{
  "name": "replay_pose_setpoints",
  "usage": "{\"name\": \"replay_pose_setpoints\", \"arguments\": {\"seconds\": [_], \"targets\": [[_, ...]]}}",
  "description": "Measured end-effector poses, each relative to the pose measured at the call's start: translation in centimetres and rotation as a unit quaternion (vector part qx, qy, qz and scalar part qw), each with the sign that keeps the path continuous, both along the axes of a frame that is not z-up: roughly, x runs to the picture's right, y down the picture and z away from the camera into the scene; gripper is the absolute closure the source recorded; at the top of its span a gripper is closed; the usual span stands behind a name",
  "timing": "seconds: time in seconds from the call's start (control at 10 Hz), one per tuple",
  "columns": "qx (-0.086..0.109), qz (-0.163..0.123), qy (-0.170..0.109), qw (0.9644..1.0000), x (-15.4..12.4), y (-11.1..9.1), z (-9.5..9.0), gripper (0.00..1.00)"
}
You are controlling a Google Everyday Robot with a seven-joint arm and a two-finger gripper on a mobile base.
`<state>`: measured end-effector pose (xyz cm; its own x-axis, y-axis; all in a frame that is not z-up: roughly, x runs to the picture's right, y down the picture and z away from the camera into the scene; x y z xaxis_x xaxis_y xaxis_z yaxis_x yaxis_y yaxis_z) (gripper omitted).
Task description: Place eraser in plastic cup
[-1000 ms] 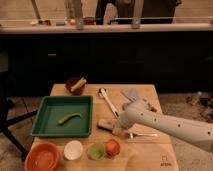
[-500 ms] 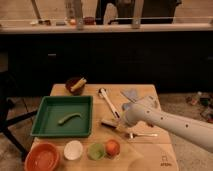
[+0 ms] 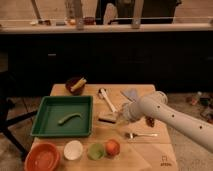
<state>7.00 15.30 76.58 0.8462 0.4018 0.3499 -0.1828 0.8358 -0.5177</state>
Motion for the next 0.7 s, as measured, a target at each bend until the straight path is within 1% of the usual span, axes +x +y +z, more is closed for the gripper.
{"name": "replay_pose_setpoints", "arguments": {"seconds": [0.1, 0.2, 0.3, 0.4, 0.5, 0.6, 0.7], "targets": [[0.024, -0.037, -0.047, 0.9979, -1.3, -0.6, -1.0, 1.0], [0.039, -0.067, -0.081, 0.9937, -2.1, -0.8, -1.7, 1.0], [0.054, -0.104, -0.121, 0.9858, -3.1, -1.0, -2.4, 1.0], [0.054, -0.15, -0.16, 0.9741, -4.3, -1.1, -3.3, 1.0], [0.05, -0.18, -0.184, 0.9652, -5.4, -1.1, -3.8, 1.0], [0.048, -0.198, -0.199, 0.9586, -5.9, -1.1, -4.1, 1.0], [0.047, -0.21, -0.208, 0.9543, -6.2, -1.0, -4.3, 1.0]]}}
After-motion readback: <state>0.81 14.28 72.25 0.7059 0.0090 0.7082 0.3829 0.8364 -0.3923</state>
